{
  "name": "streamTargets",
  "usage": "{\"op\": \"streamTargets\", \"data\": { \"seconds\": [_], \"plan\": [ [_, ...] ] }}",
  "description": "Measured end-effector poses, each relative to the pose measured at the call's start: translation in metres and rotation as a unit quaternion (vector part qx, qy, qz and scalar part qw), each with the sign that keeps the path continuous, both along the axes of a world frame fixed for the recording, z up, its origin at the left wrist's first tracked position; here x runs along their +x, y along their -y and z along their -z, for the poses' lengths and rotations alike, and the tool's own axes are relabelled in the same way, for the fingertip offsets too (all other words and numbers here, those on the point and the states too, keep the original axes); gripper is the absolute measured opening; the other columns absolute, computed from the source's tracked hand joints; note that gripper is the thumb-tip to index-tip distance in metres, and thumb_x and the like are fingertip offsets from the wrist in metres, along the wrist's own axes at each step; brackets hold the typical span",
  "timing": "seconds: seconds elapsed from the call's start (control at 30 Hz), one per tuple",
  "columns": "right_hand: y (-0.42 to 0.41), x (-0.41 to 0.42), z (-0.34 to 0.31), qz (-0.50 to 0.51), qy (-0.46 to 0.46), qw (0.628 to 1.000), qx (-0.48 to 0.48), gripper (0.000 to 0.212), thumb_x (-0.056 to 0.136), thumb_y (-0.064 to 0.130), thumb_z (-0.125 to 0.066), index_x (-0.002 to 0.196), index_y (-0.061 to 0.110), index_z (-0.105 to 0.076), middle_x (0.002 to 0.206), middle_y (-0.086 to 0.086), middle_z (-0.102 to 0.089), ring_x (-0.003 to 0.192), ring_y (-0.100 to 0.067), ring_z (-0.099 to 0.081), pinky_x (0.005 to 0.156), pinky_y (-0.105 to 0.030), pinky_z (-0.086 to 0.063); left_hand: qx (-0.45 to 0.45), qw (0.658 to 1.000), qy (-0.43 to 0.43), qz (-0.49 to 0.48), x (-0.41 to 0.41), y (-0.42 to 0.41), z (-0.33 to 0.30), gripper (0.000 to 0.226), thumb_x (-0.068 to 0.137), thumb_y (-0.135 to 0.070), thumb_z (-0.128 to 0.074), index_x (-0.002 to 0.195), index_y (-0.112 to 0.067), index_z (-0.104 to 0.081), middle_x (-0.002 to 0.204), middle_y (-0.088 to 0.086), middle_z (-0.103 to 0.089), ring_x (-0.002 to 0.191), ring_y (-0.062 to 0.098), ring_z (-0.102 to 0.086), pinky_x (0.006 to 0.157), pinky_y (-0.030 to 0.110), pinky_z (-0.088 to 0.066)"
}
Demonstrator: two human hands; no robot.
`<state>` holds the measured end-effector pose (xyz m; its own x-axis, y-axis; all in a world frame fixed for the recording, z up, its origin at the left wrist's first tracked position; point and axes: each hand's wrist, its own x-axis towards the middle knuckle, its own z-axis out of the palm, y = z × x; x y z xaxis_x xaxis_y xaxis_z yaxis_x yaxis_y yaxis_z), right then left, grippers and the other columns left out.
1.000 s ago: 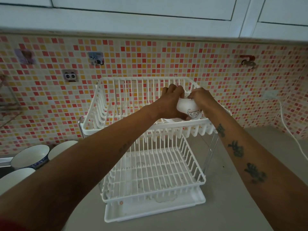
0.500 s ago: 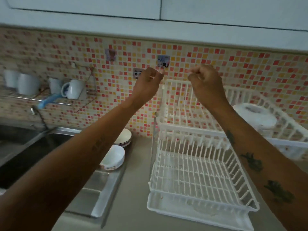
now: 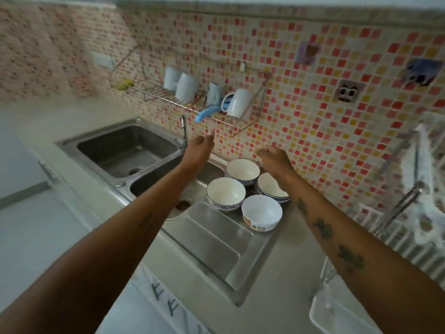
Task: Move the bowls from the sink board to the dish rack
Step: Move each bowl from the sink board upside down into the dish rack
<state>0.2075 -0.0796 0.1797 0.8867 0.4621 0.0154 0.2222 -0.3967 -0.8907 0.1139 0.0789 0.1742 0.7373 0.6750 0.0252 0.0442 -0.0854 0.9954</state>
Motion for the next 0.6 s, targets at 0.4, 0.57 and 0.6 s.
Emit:
{"op": "streamTargets", "data": {
  "seconds": [0.4,0.57,0.6],
  "plan": [
    [0.025,0.083,0.164,0.157,-0.181,0.961,-0.138,0.048,0.088,0.017,-0.062,0.133,0.005,-0.052,0.126,-0.011,-0.056,0.112,-0.028,-0.054,0.081,-0.031,-0.037,-0.274,0.917,-0.247,0.153,0.04,0.028,0.174,0.066,0.093,-0.052,-0.048,0.139,-0.006,-0.042,0.129,0.017,-0.053,0.114,0.033,-0.054,0.093,0.044,-0.046],
    [0.024,0.082,0.18,0.164,-0.231,0.952,-0.119,0.042,0.091,0.011,-0.056,0.131,-0.002,-0.052,0.126,-0.02,-0.058,0.104,-0.03,-0.054,0.082,-0.036,-0.043,-0.375,0.875,-0.252,0.175,0.063,0.051,0.207,0.055,0.093,-0.046,-0.052,0.134,-0.011,-0.04,0.113,0.014,-0.053,0.104,0.033,-0.058,0.084,0.04,-0.049],
    [0.023,0.081,0.183,0.163,-0.234,0.952,-0.113,0.043,0.091,0.009,-0.054,0.132,-0.002,-0.051,0.123,-0.019,-0.058,0.1,-0.026,-0.052,0.08,-0.034,-0.042,-0.391,0.871,-0.248,0.166,0.068,0.055,0.209,0.054,0.094,-0.044,-0.053,0.133,-0.01,-0.041,0.113,0.016,-0.054,0.106,0.035,-0.058,0.085,0.042,-0.048]
  ]
}}
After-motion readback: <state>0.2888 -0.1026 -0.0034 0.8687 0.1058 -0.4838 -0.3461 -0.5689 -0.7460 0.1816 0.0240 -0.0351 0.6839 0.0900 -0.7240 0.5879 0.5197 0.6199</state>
